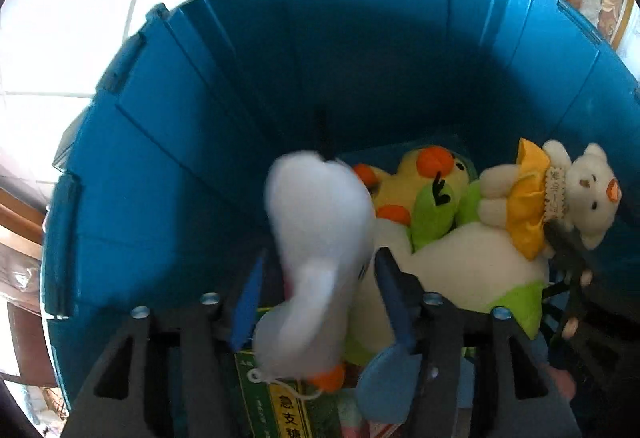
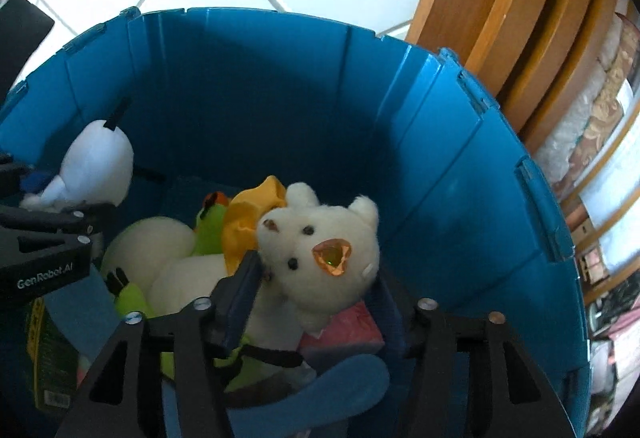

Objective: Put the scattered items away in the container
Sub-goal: 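Carry the duck and bear plush over the crate with both tools, then open both tools to drop the duck and bear into the crate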

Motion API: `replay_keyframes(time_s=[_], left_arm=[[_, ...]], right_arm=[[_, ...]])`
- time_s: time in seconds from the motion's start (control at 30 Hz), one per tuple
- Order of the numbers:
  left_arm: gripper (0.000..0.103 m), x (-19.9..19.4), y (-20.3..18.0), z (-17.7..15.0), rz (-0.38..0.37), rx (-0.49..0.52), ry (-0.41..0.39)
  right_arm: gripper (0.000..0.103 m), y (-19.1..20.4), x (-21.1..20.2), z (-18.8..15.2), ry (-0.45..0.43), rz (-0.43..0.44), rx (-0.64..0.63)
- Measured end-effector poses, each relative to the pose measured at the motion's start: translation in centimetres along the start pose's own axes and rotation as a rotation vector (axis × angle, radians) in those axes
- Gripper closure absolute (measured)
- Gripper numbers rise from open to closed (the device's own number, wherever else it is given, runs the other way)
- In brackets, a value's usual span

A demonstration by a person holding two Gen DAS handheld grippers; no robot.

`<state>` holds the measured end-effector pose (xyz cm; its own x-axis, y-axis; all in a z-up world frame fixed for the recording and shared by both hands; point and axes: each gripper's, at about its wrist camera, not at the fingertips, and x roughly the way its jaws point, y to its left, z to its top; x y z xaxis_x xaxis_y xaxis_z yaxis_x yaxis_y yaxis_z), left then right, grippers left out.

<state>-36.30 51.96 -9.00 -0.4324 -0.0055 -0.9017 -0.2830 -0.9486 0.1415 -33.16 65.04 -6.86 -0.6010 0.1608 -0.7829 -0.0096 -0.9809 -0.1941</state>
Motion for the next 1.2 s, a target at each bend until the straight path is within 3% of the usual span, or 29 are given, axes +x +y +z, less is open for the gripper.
replay_keyframes(time_s=[0.07, 0.13, 0.2, 0.77, 1.0, 1.2], left_arm=[[0.040, -0.4, 0.0, -0.1, 0.010, 0.001, -0.016], [0.037, -0.7, 0.2, -0.2, 0.019, -0.006, -0.033], [0.034, -0.9, 0.2, -0.2, 0.016, -0.017, -0.035], [0.034, 0.8, 0.7, 0.0, -0.010, -0.016, 0.072], [0.034, 0.0, 0.9, -0.6, -0.026, -0.016, 0.074], [0.034, 0.0, 0.8, -1.5, -0.009, -0.034, 0.079]], right_arm=[[0.019, -0.1, 0.2, -0.1, 0.012, 0.003, -0.001], [0.015, -0.1, 0.1, -0.1, 0.008, 0.003, -0.005], [0.000, 0.0, 0.0, 0.0, 0.005, 0.005, -0.010], [0.001, -0.7, 0.8, -0.4, 0.112, 0.033, 0.030], [0.001, -1.8, 1.7, -1.2, 0.206, 0.036, 0.103], [0.001, -1.4, 0.8, -1.6, 0.229, 0.020, 0.096]])
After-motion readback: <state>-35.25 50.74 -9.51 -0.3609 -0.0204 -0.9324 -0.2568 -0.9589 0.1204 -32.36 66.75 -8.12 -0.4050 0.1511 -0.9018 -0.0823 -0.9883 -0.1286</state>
